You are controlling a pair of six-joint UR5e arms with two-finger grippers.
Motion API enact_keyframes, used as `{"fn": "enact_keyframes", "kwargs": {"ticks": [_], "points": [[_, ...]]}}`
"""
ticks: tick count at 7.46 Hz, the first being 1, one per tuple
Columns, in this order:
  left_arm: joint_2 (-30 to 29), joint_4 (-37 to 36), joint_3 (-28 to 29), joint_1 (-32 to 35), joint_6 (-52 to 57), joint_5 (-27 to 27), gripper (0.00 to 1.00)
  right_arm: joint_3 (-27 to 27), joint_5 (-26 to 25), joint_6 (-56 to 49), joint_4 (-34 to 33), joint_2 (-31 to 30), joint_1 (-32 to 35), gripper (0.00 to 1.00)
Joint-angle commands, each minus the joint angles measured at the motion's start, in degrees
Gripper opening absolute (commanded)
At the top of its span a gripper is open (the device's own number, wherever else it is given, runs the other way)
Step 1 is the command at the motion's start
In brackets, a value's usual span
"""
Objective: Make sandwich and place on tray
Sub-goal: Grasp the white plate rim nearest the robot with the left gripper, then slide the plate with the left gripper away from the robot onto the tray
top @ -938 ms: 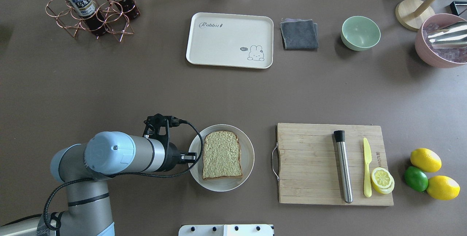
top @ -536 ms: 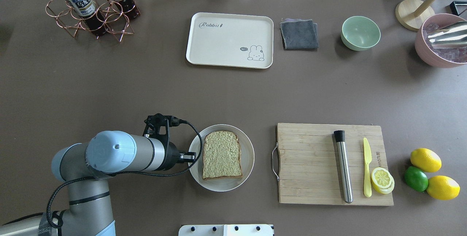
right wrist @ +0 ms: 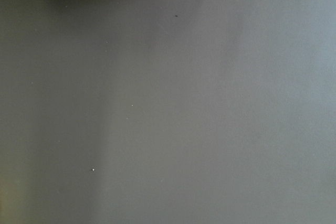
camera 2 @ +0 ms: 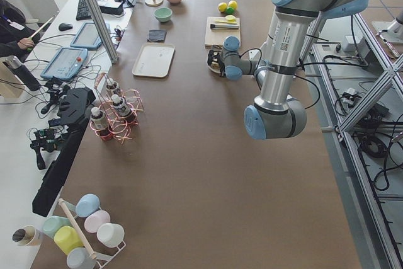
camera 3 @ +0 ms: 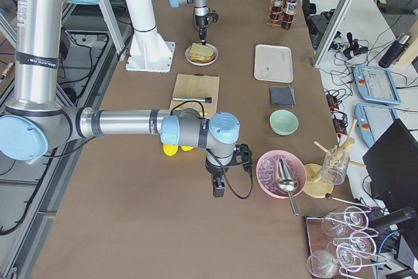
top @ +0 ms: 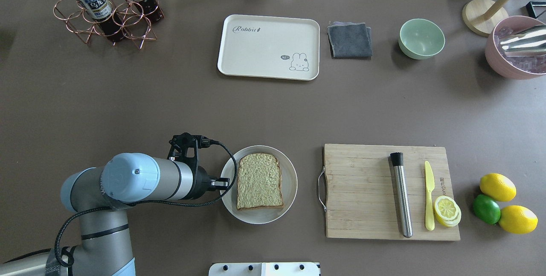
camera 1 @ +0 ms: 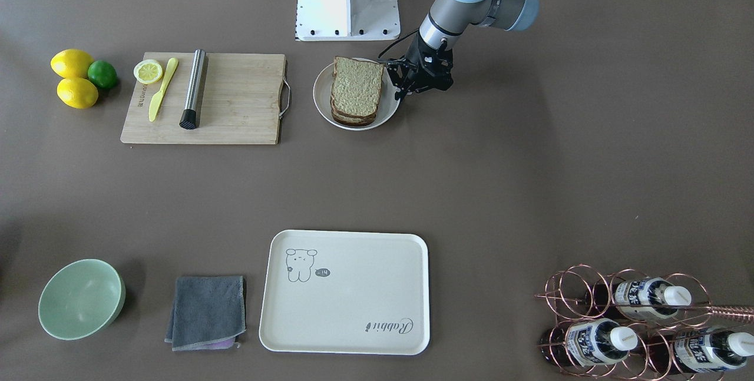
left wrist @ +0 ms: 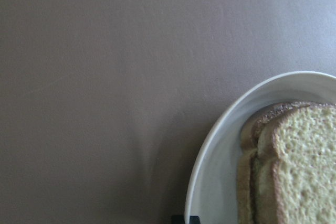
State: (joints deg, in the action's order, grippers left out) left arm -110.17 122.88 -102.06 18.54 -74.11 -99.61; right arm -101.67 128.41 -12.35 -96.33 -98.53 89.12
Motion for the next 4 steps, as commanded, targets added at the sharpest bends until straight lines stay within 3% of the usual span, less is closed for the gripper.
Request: {"fn": "enact_keyframes", "kwargs": {"ticks": [1, 3, 4], "points": [[-0.1, -0.1, -0.1, 2.7, 2.4, -1.3, 0.0, 0.2, 0.0, 0.1, 0.0, -0.2, 0.1, 1.0], [-1.1, -0.7, 0.2, 10.8, 2.6, -11.8, 0.0, 0.6, -0.1, 0.2, 0.1, -0.3, 0.3, 1.0], [-3.4, -0.5, 3.2, 13.9, 2.7, -15.0, 0.0, 0.6, 0.0, 0.3, 0.0, -0.3, 0.4, 1.0]]}}
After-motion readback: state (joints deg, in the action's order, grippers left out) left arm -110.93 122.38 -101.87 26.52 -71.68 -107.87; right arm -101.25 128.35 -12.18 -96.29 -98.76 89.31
